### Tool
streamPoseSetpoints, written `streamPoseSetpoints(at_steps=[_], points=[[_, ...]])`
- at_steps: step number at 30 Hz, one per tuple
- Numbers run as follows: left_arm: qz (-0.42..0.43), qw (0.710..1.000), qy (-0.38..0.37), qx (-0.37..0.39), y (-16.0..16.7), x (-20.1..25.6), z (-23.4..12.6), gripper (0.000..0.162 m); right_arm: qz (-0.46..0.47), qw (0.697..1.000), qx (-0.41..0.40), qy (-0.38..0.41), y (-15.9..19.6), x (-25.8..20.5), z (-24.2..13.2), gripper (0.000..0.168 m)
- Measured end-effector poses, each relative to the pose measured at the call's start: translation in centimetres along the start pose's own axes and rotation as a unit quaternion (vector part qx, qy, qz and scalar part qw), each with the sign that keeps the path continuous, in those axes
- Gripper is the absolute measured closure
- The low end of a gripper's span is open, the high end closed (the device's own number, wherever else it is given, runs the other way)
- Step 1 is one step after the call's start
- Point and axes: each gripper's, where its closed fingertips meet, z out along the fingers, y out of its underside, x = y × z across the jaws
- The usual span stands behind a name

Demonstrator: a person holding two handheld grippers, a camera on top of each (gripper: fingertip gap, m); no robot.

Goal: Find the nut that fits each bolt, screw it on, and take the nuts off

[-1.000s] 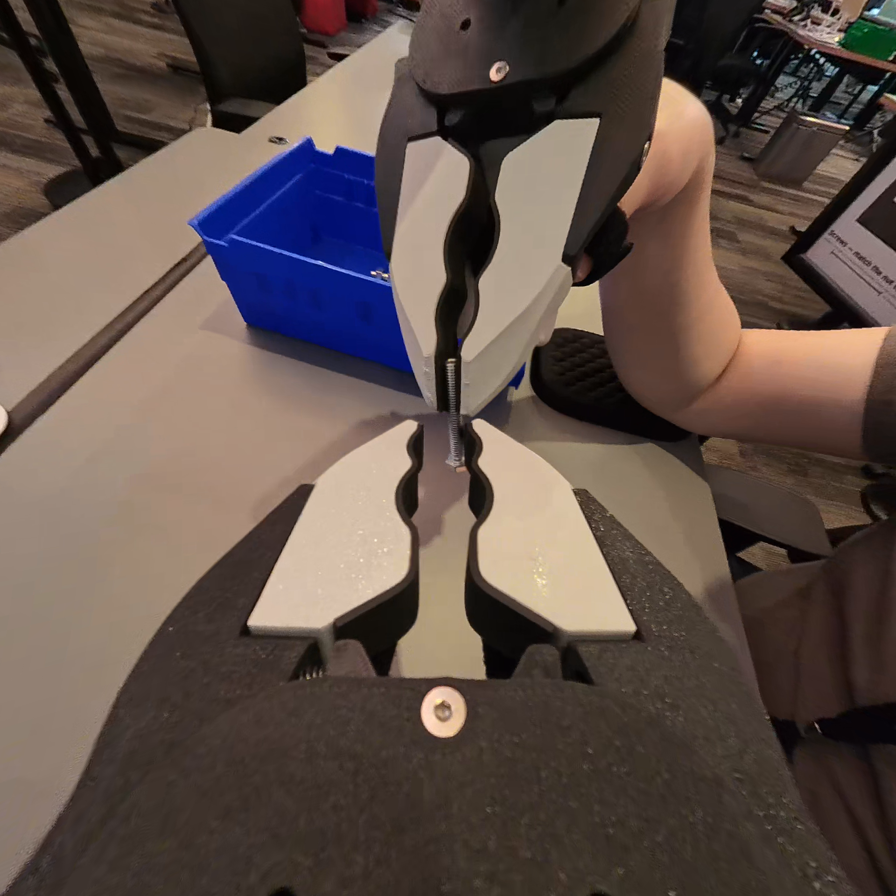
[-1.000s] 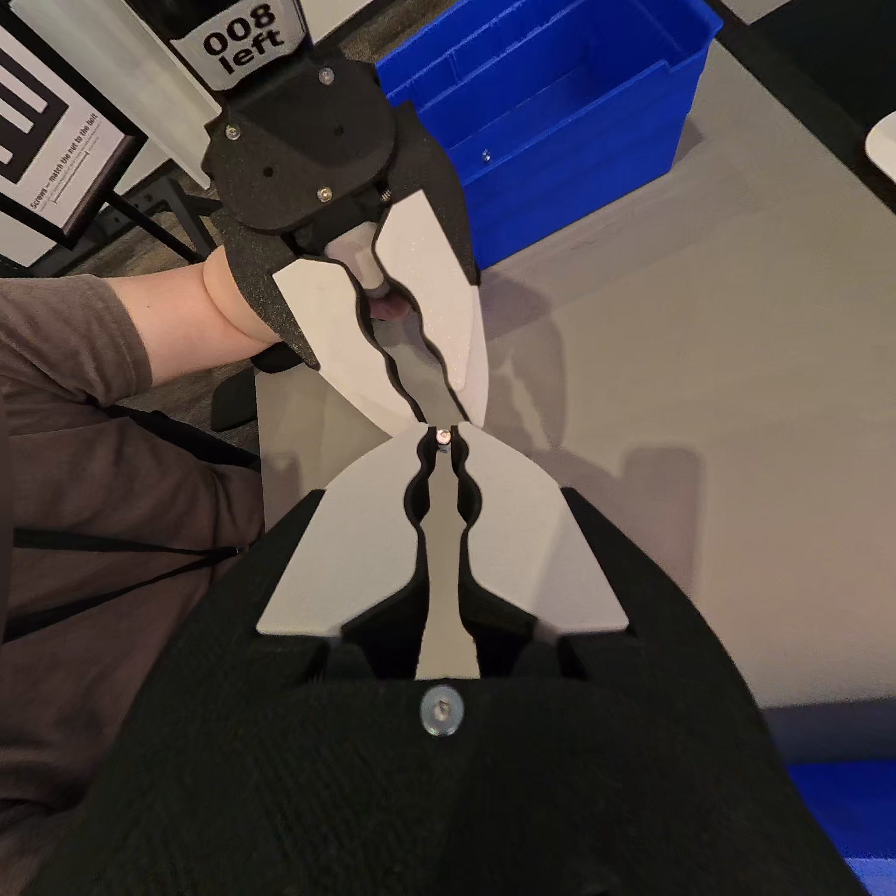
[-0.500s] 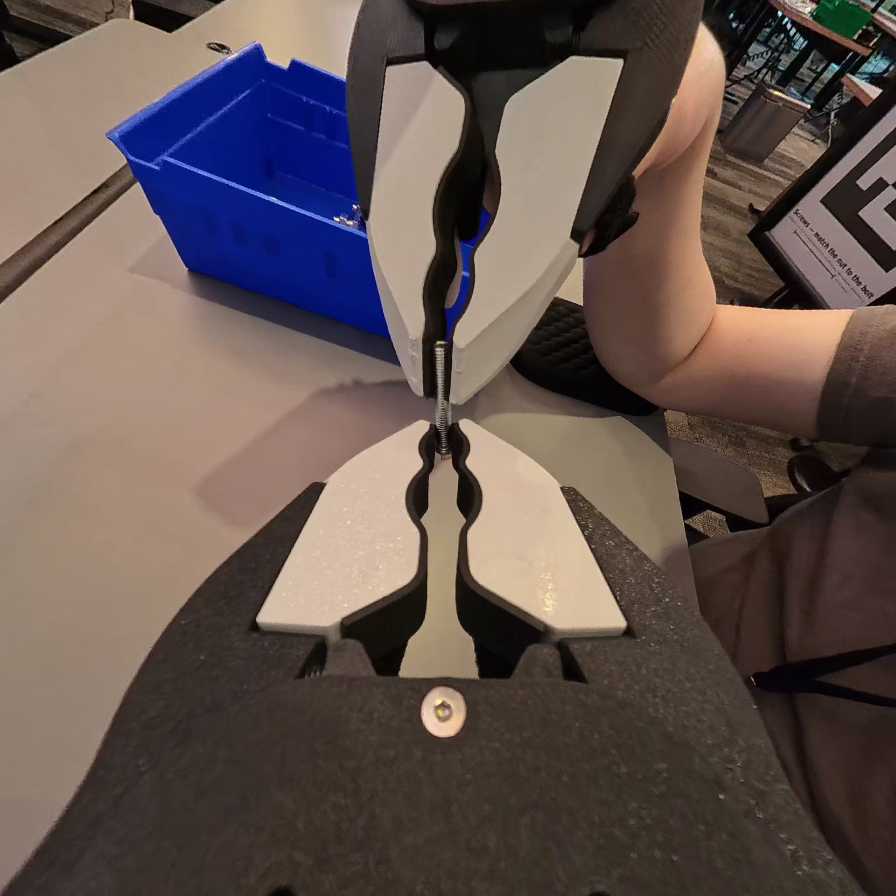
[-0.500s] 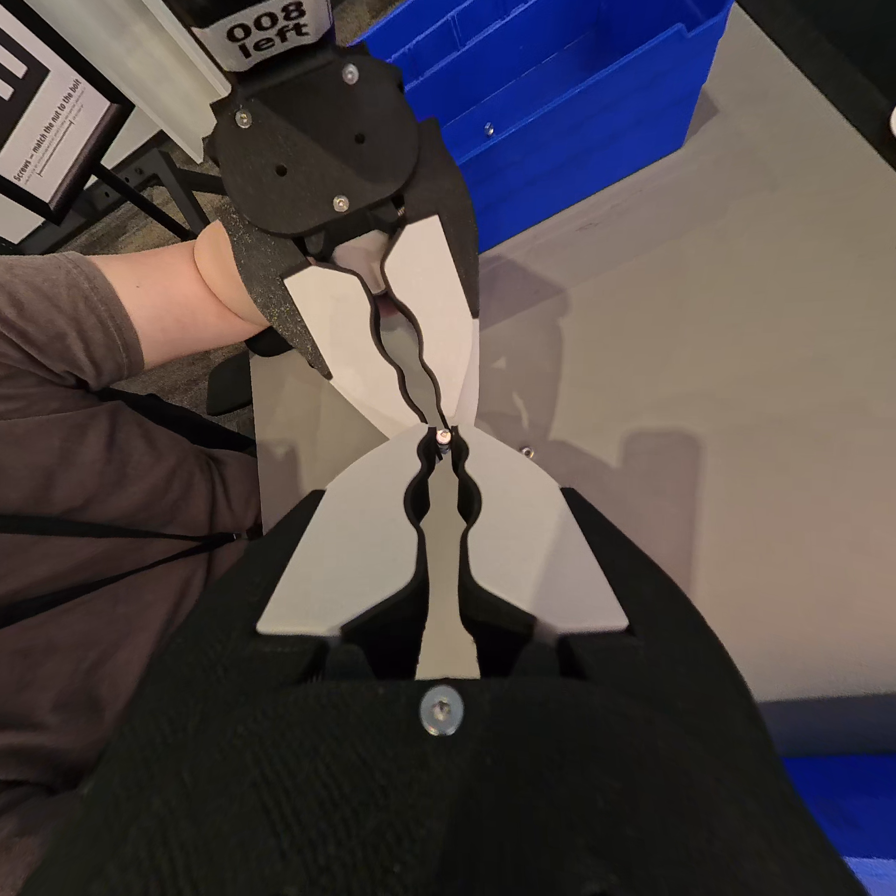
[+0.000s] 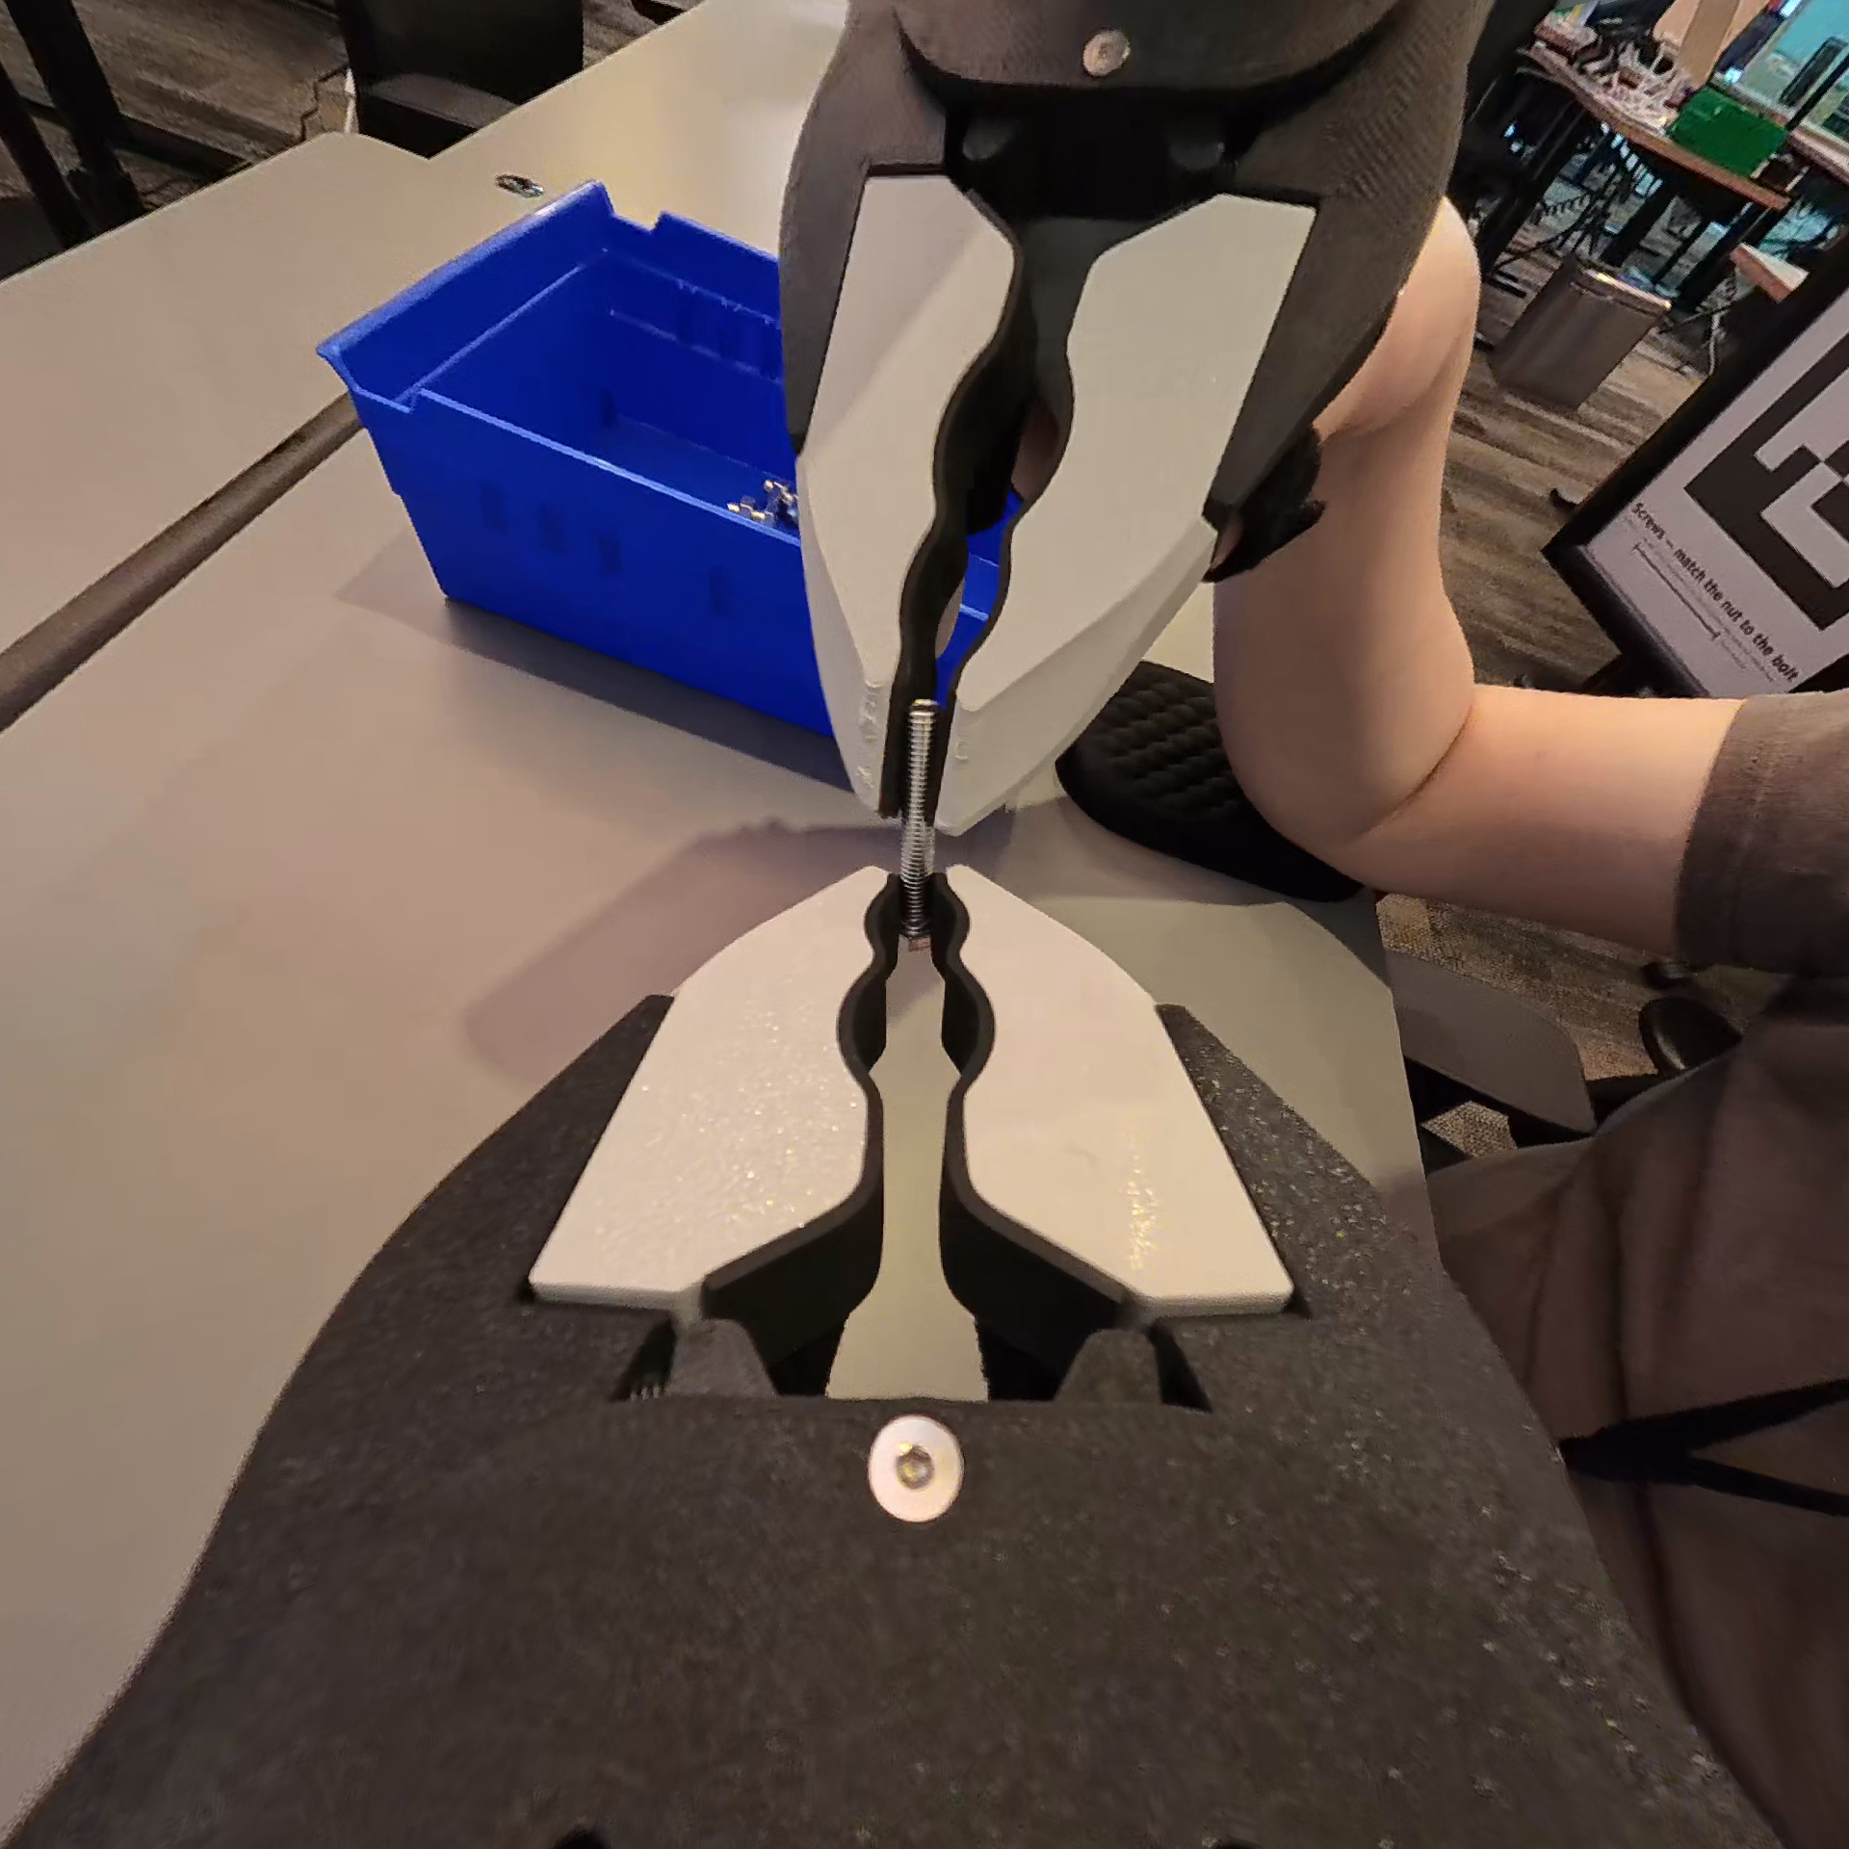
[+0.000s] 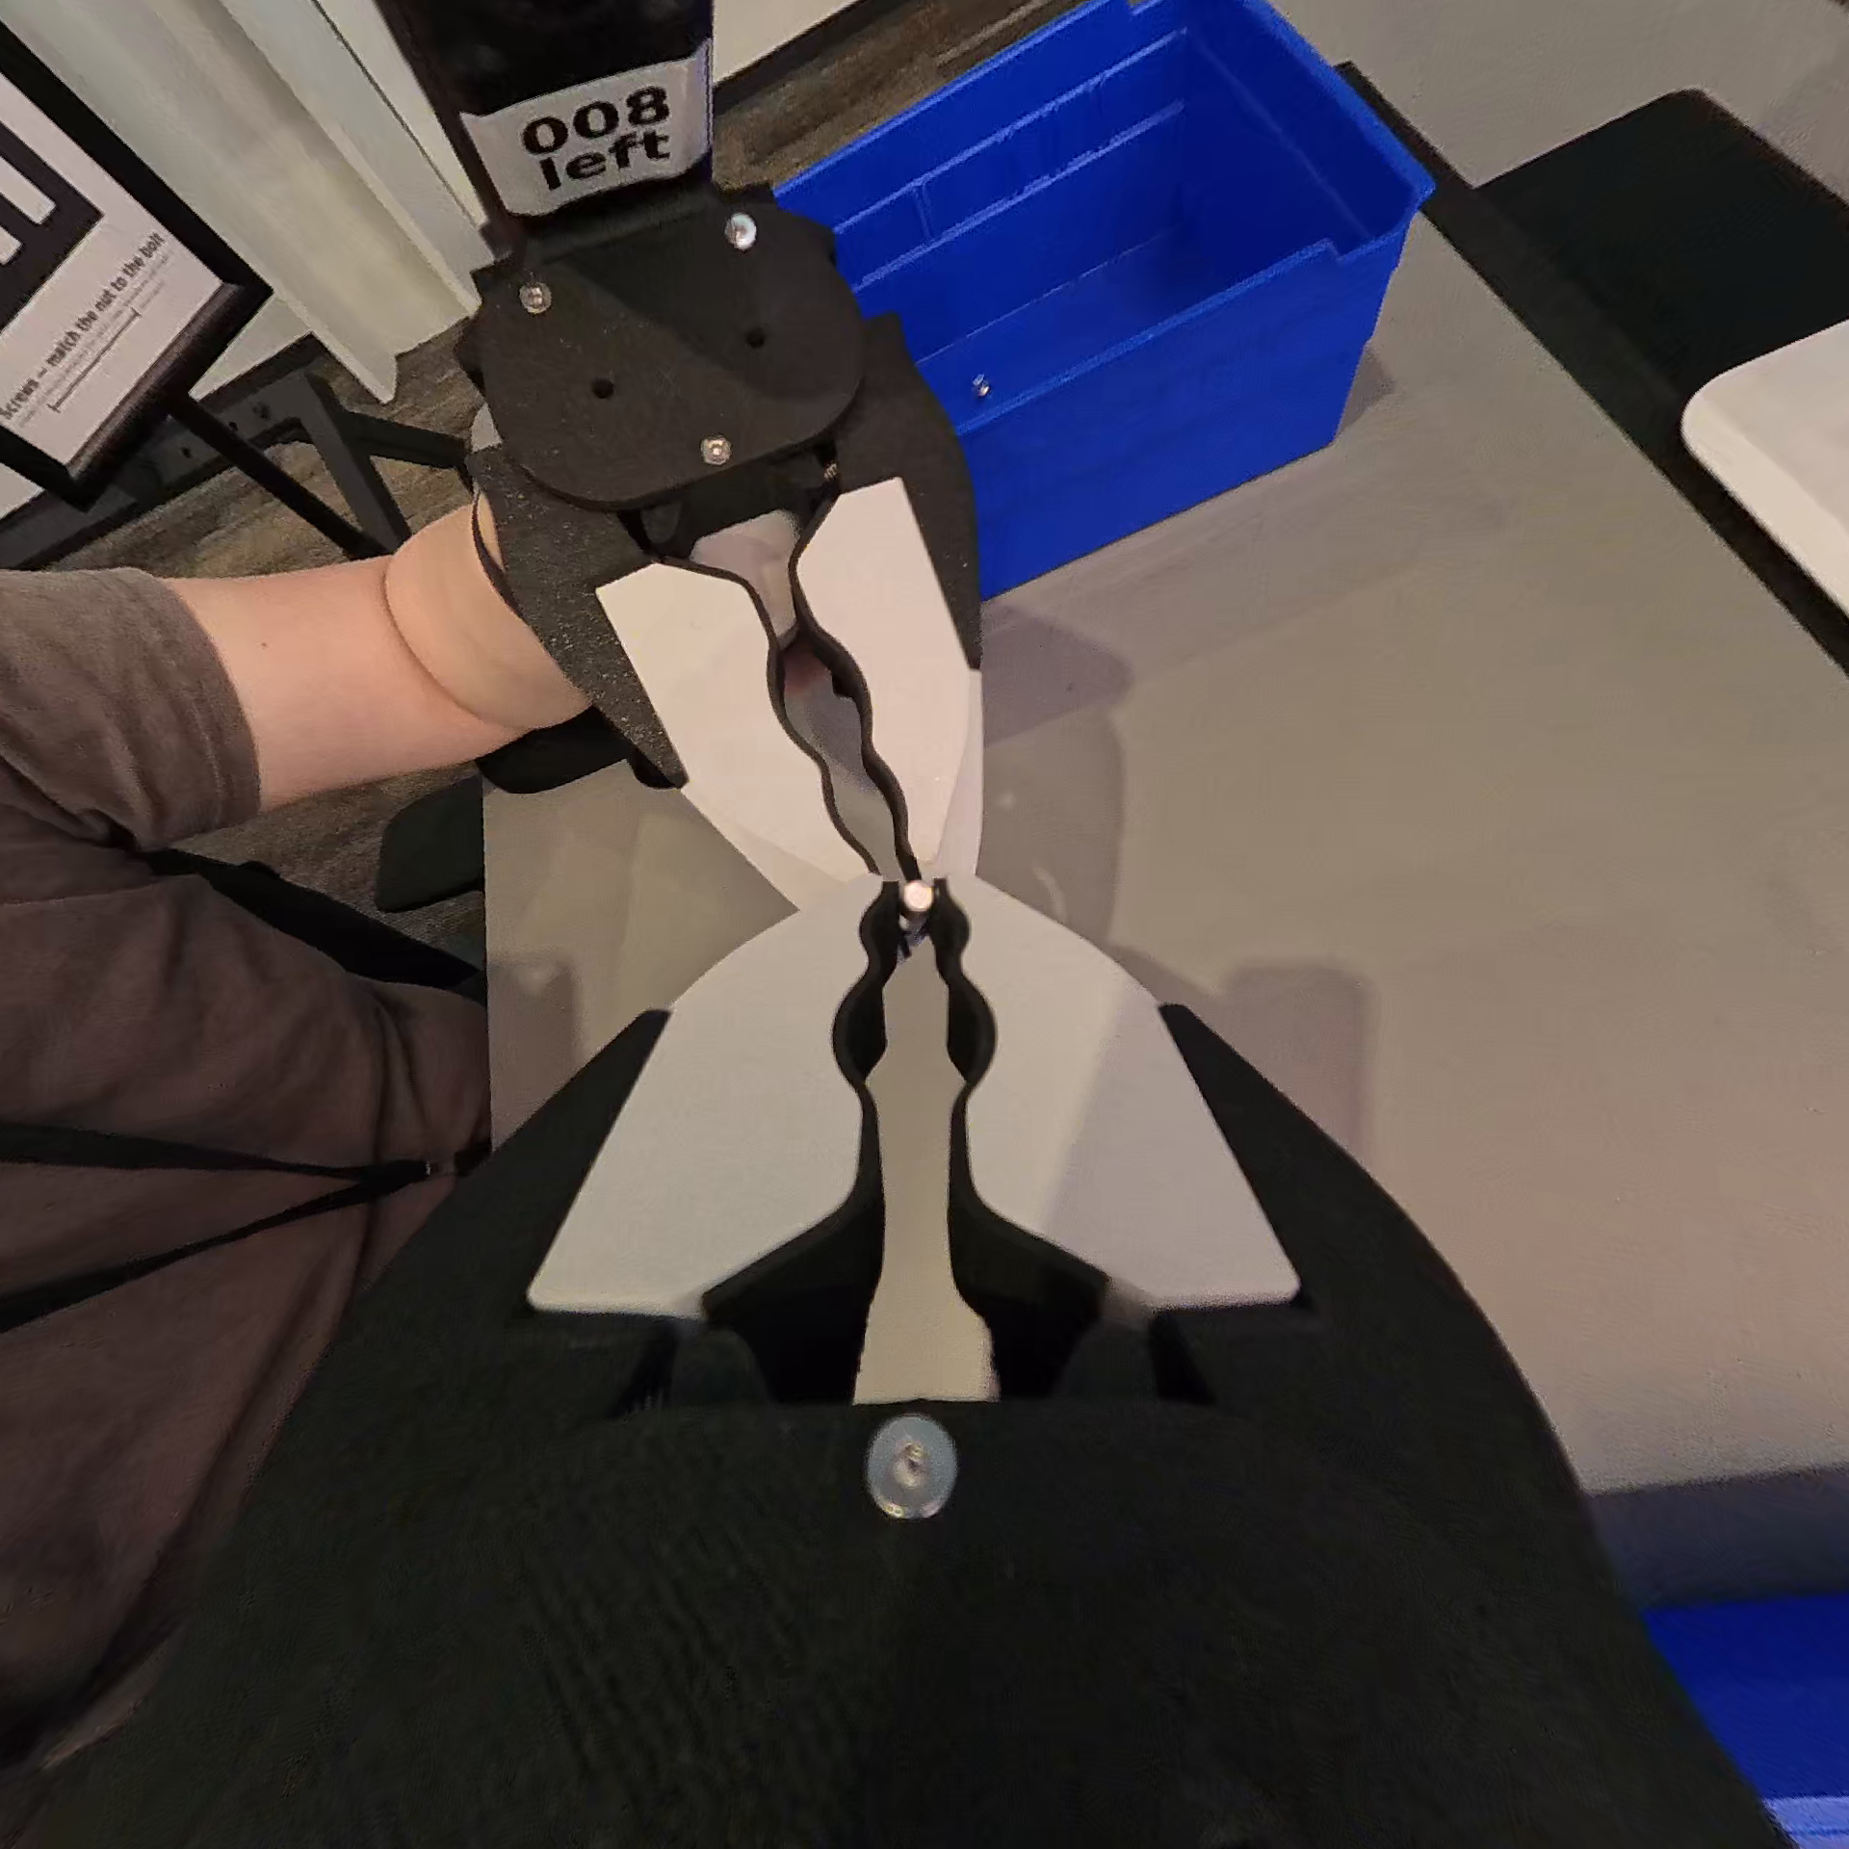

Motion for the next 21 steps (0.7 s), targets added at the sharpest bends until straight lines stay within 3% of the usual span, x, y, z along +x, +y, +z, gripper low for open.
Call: streamPoseSetpoints(at_steps=[5,11,15,21], points=[[-0.051,0.998,0.020,0.017,-0.3,-0.4,-0.5,0.157,-0.022,0.998,0.050,0.030,-1.7,0.4,-1.0,0.136],[-0.105,0.990,0.066,0.070,-2.2,-0.3,-3.1,0.157,-0.087,0.986,0.110,0.085,-3.5,0.7,-3.6,0.133],[-0.083,0.991,0.041,0.096,-3.5,-0.6,-6.0,0.157,-0.098,0.991,0.059,0.069,-1.6,0.9,-2.9,0.135],[-0.056,0.991,0.001,0.122,-4.8,-0.8,-10.2,0.157,-0.127,0.992,-0.017,0.012,1.0,1.0,1.3,0.142]])
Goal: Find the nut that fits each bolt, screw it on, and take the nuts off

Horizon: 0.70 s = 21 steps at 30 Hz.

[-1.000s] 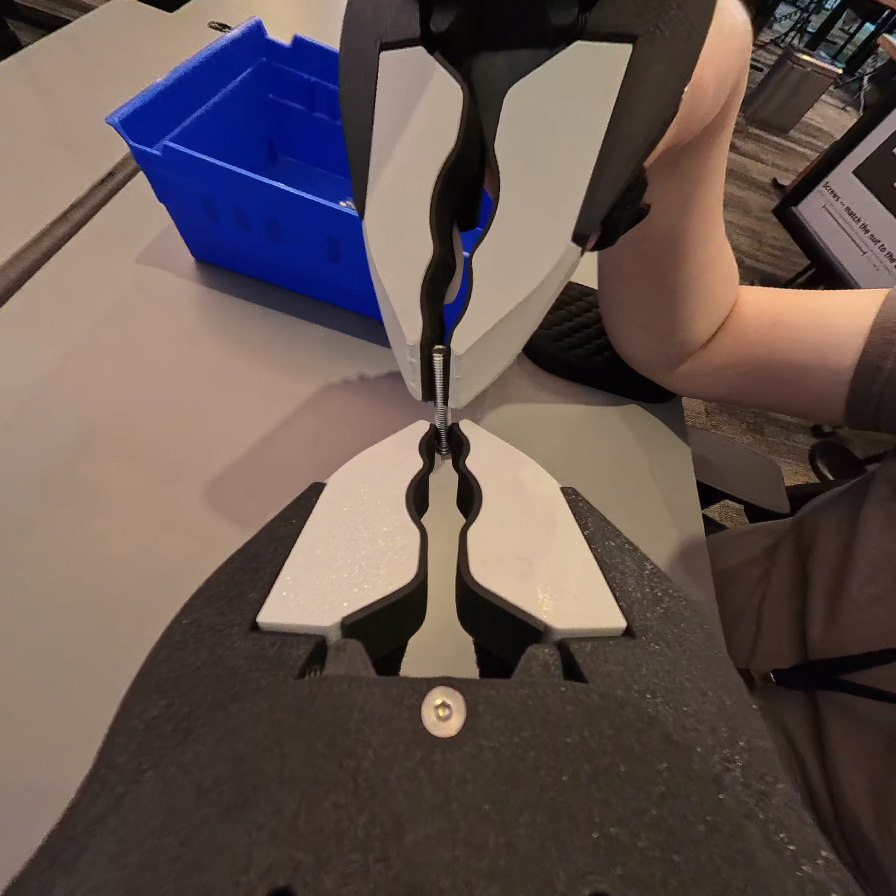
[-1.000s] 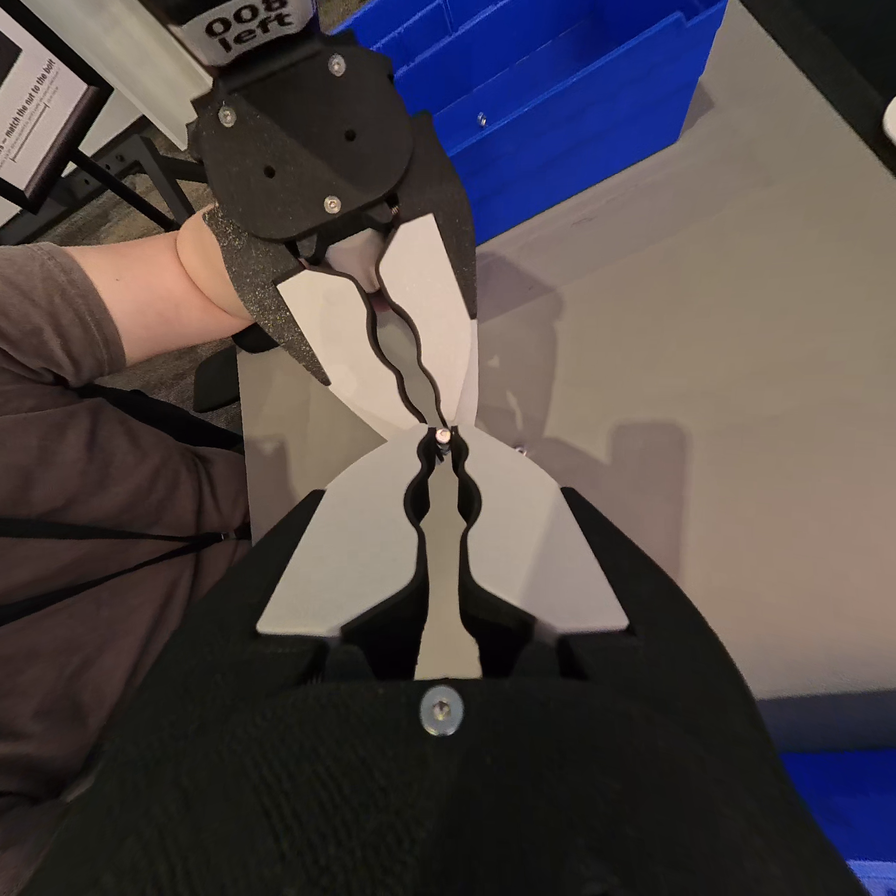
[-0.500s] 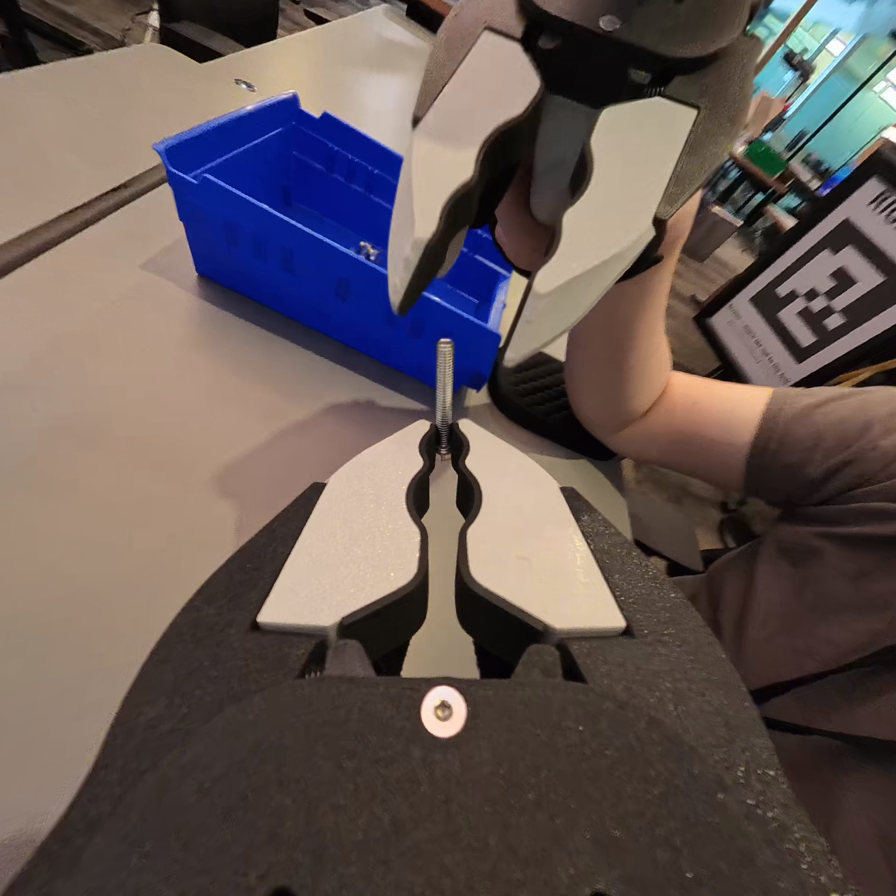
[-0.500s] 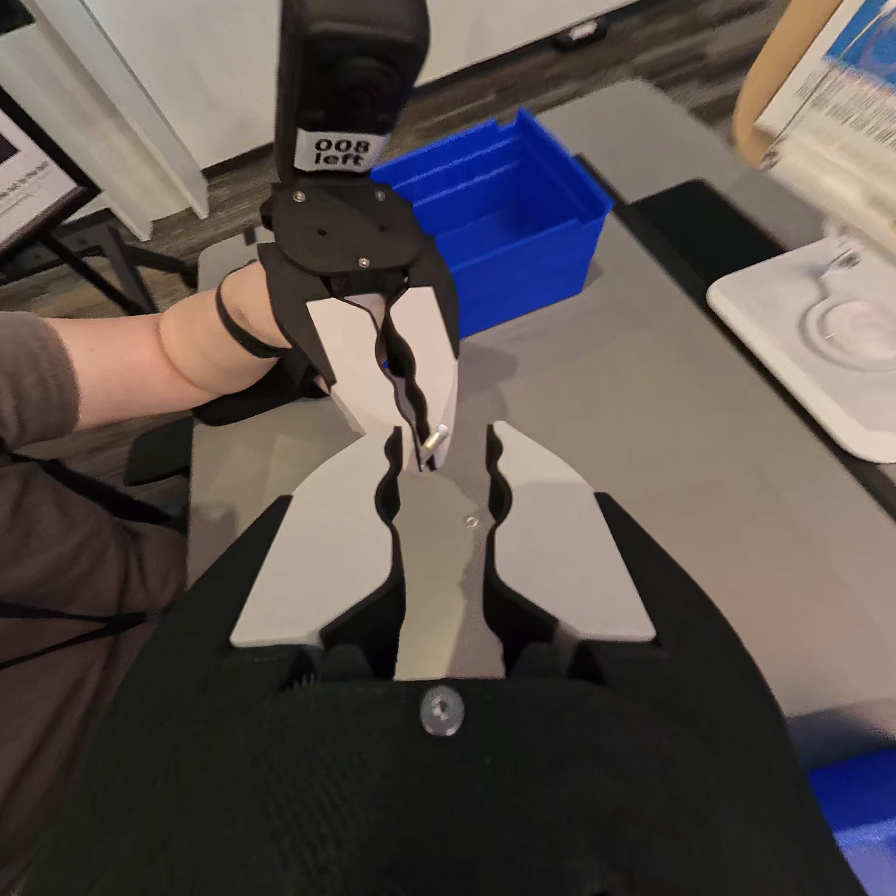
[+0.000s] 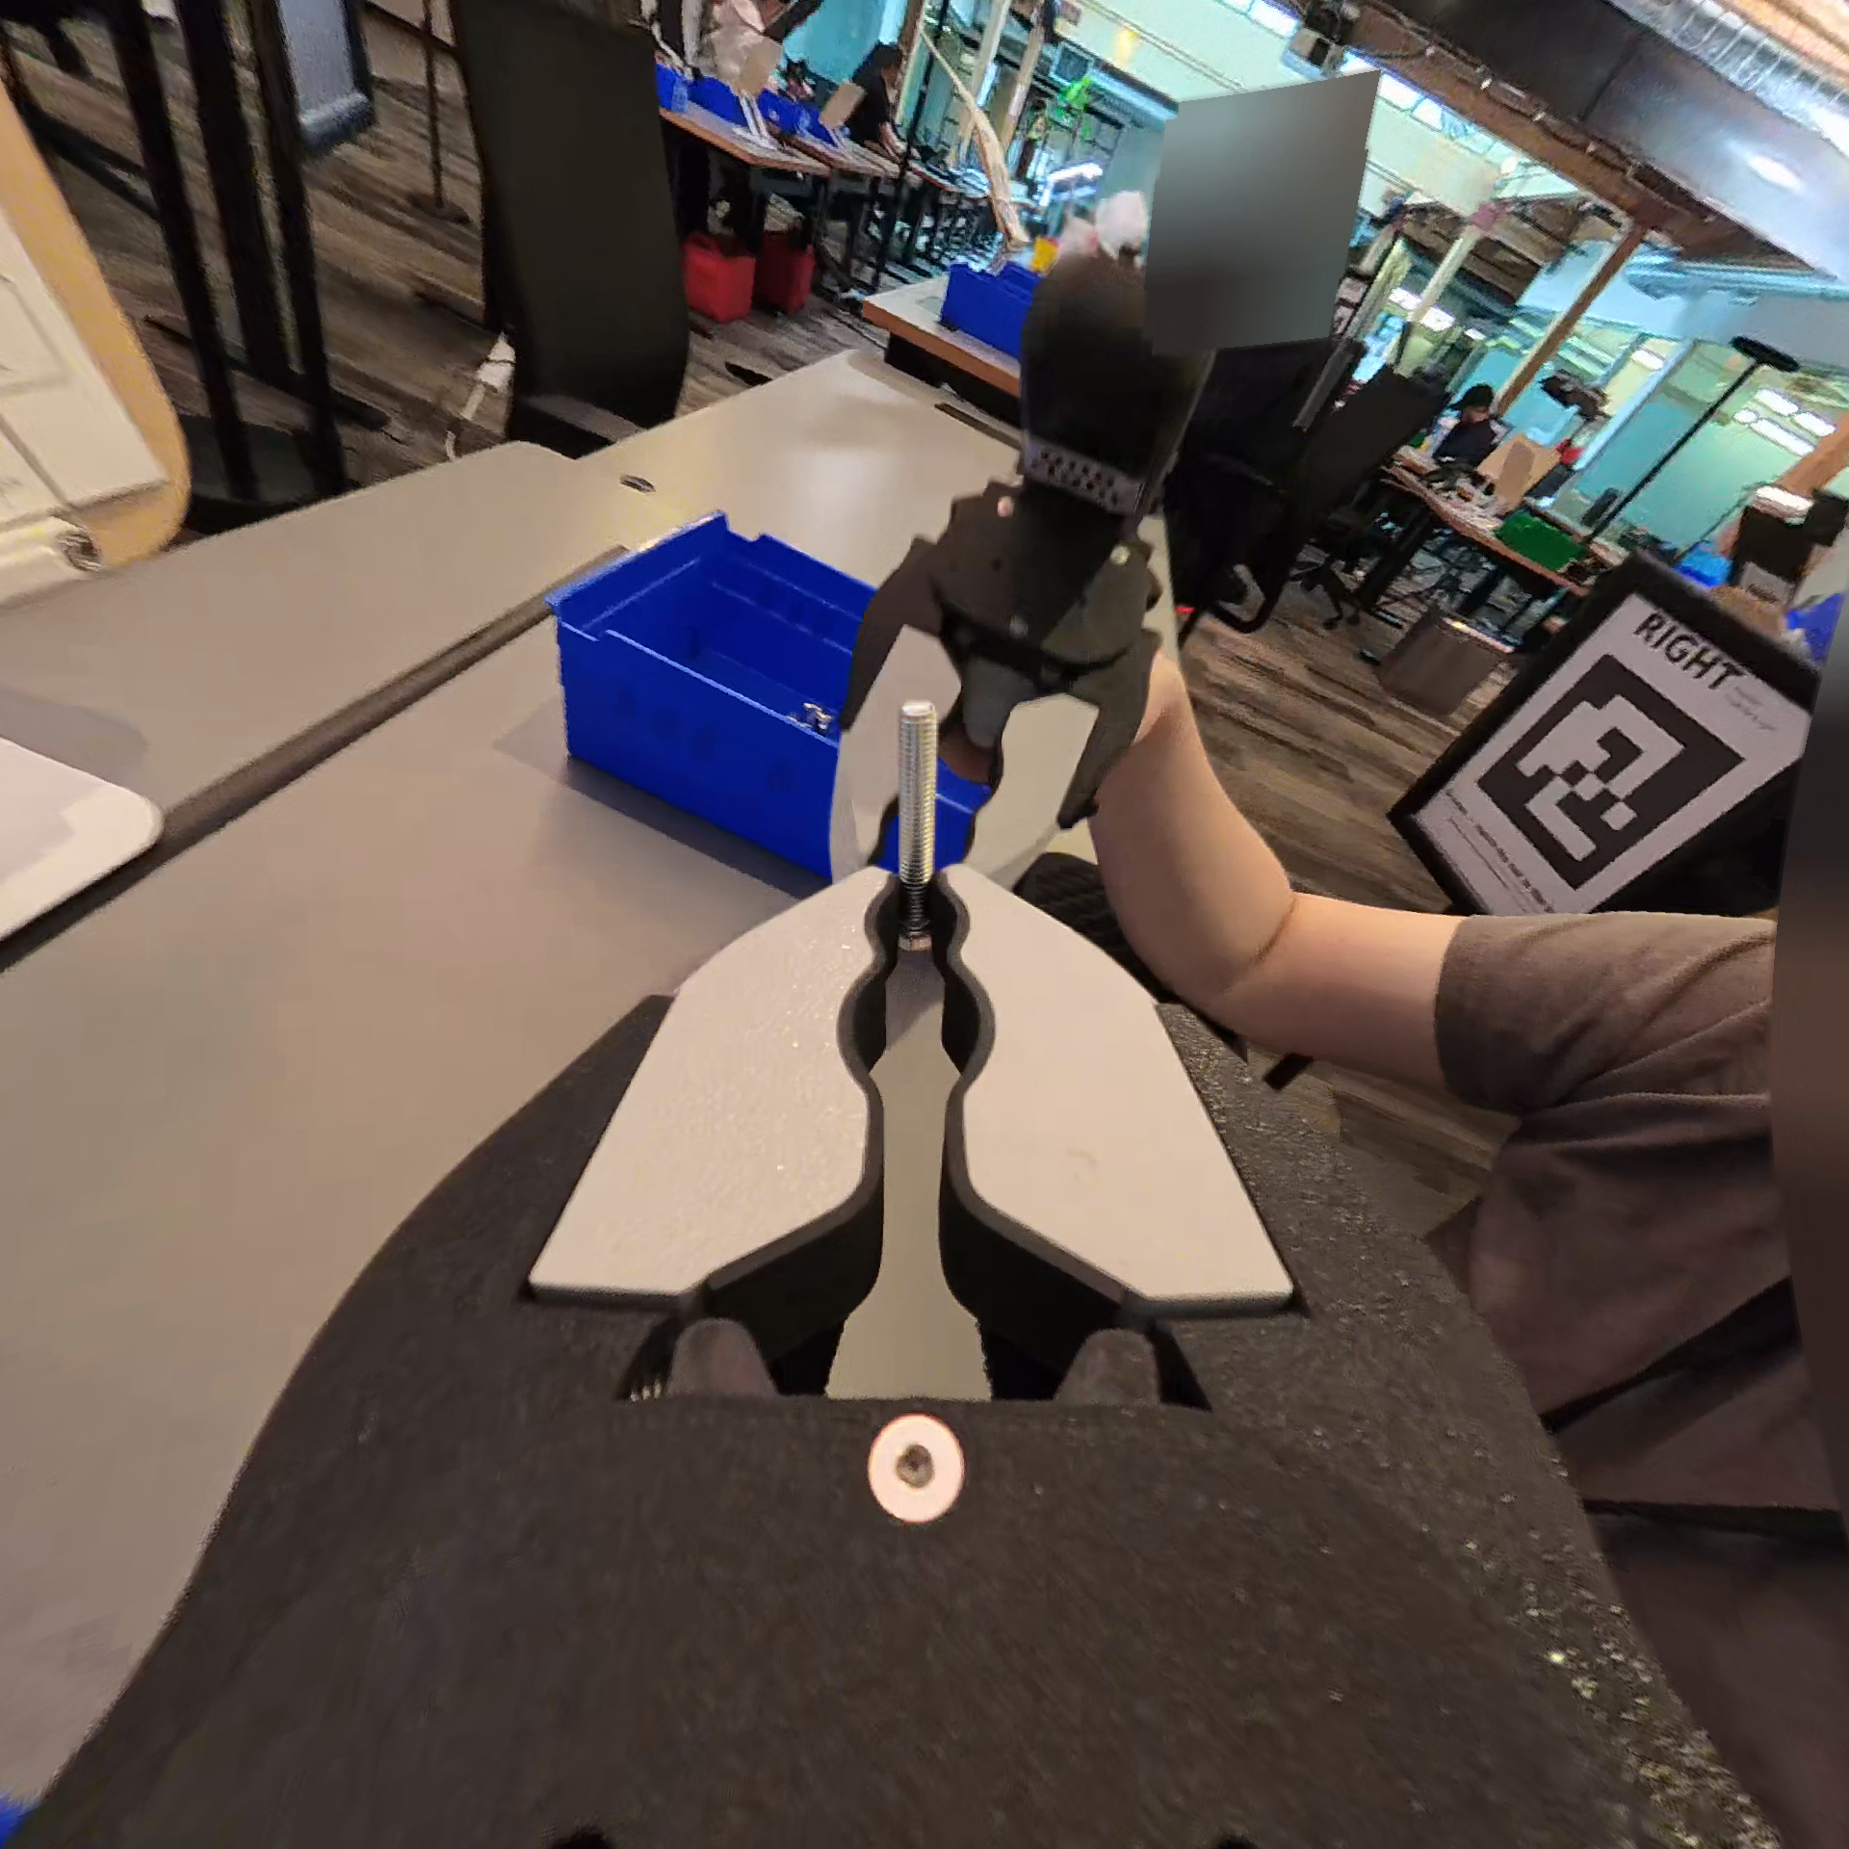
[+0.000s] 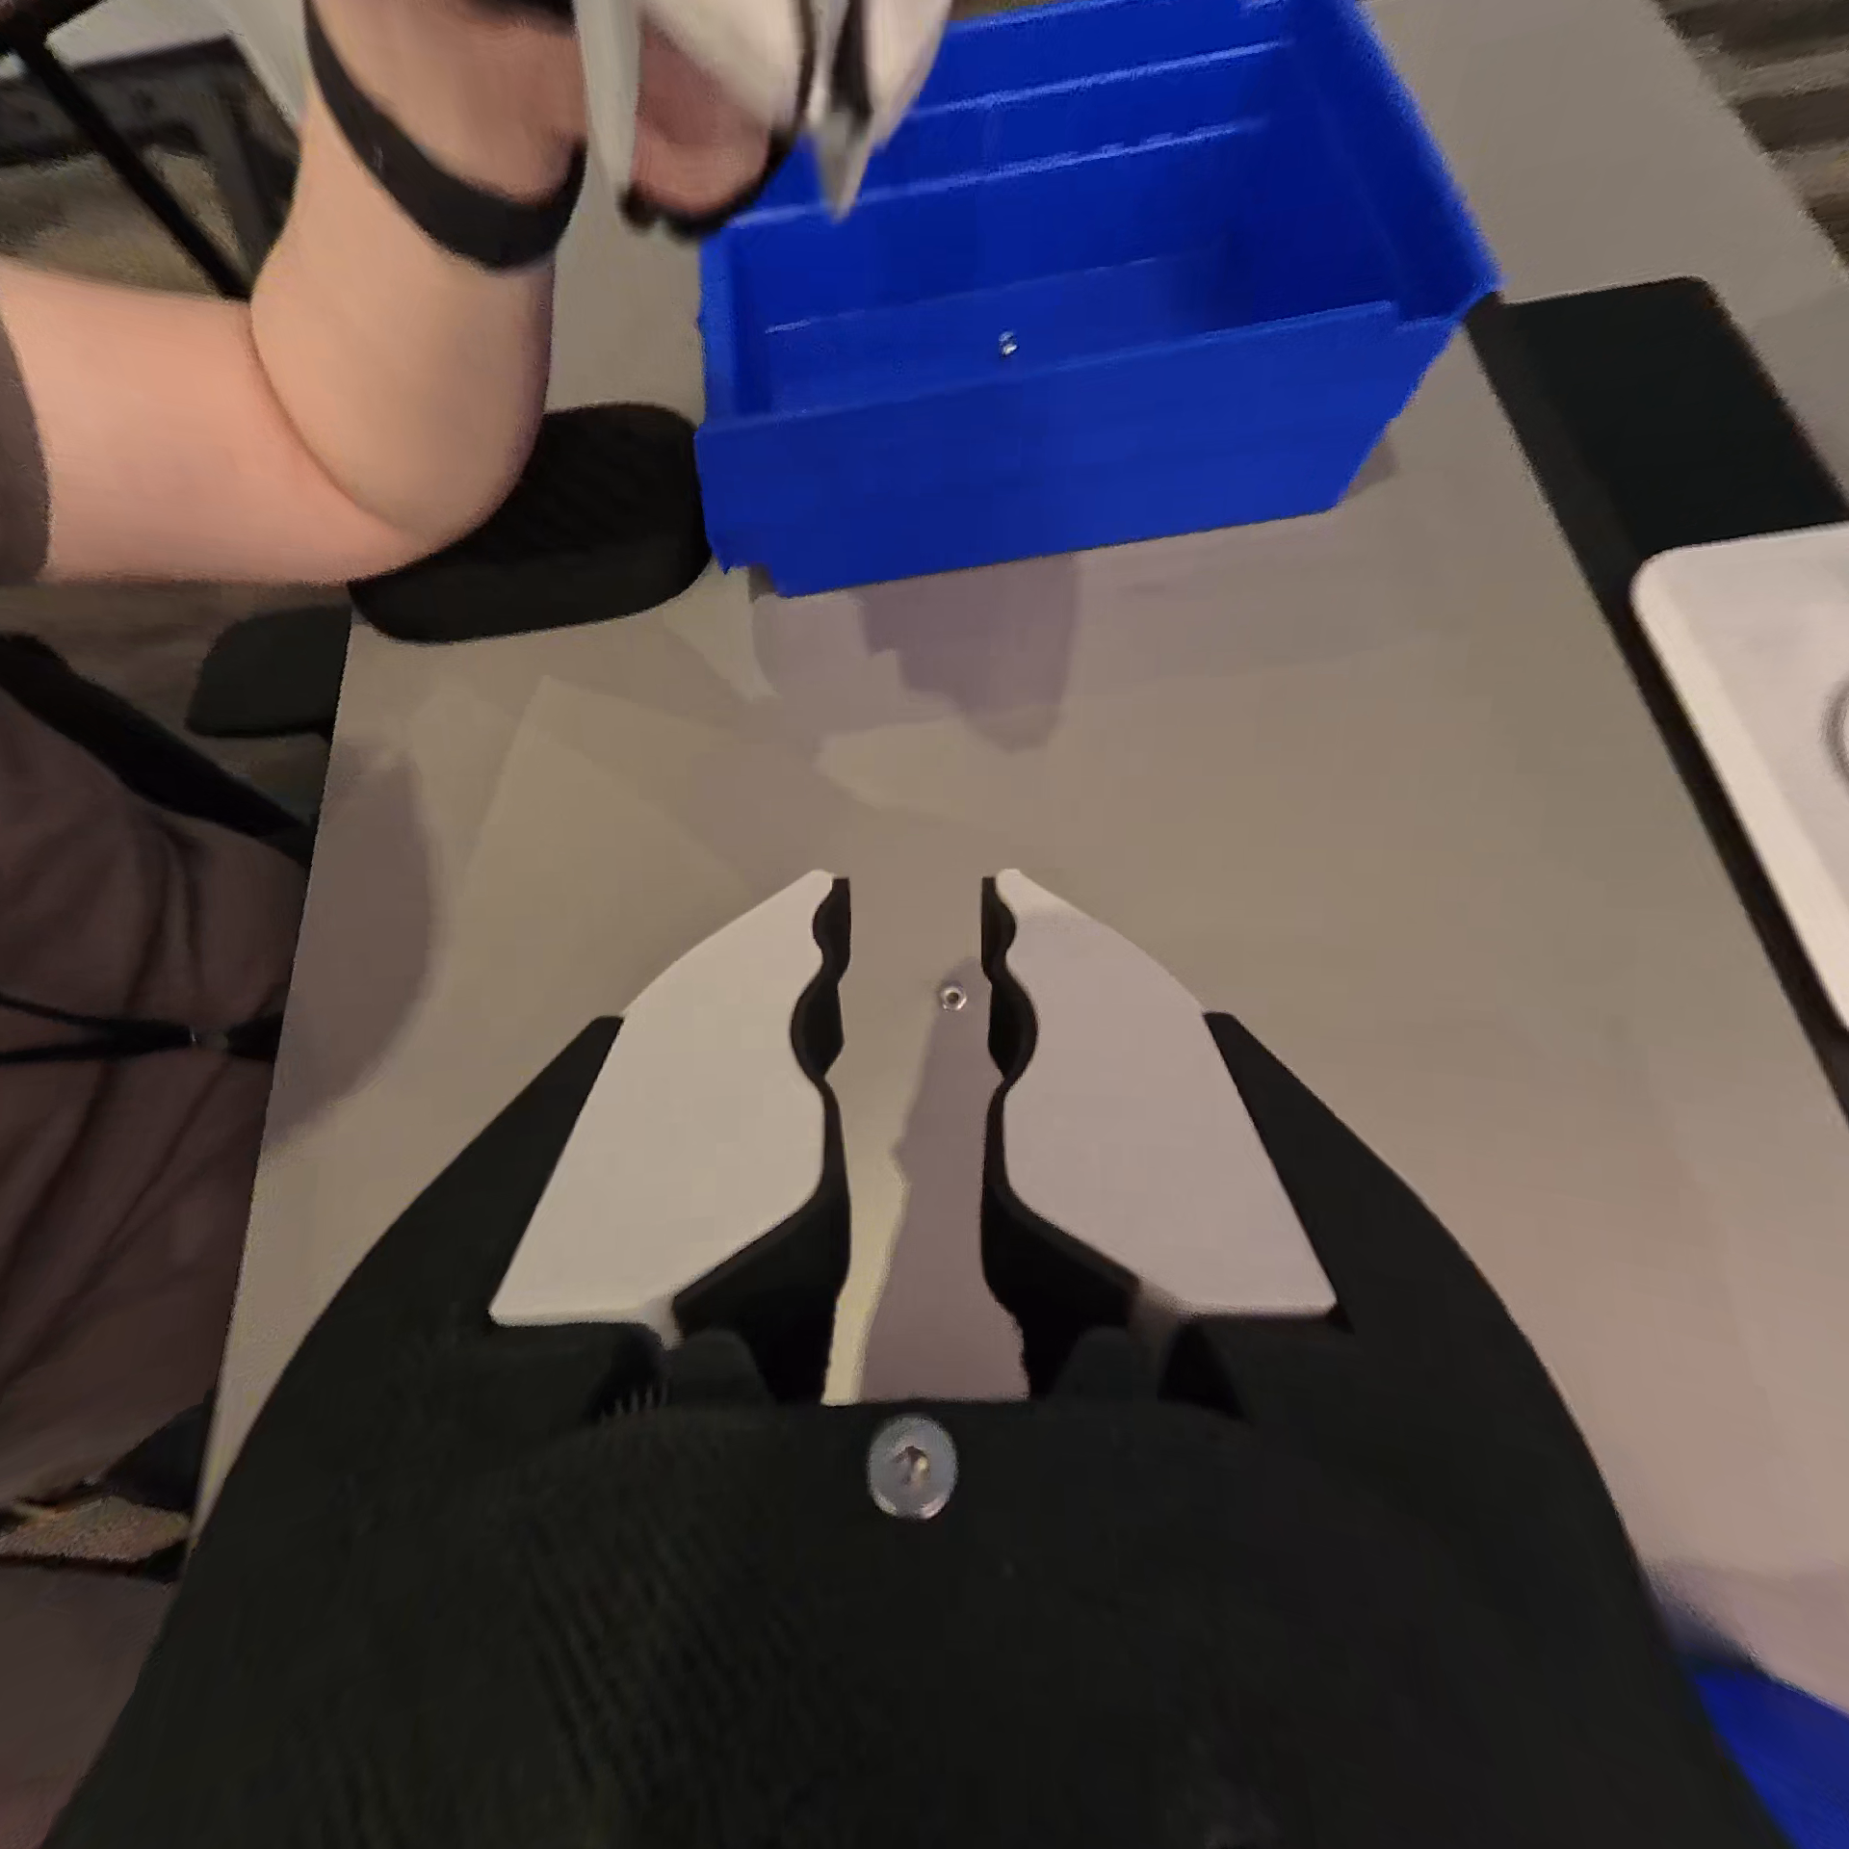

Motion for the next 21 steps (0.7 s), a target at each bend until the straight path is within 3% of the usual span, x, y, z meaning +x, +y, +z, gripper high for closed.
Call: streamPoseSetpoints(at_steps=[5,10,15,21], points=[[0.026,0.999,-0.043,0.009,-1.1,-0.5,-3.1,0.157,-0.092,0.994,-0.053,-0.040,2.1,-1.4,3.0,0.142],[0.057,0.994,-0.094,0.016,-1.9,-1.0,-5.4,0.157,-0.104,0.982,-0.159,-0.013,5.5,-0.6,5.4,0.144],[0.069,0.992,-0.104,0.022,-2.3,-0.8,-6.3,0.157,-0.145,0.950,-0.275,0.035,9.5,1.1,7.8,0.147],[0.078,0.991,-0.110,0.013,-2.3,-0.9,-7.0,0.157,-0.212,0.929,-0.301,0.009,10.8,0.5,10.4,0.153]])
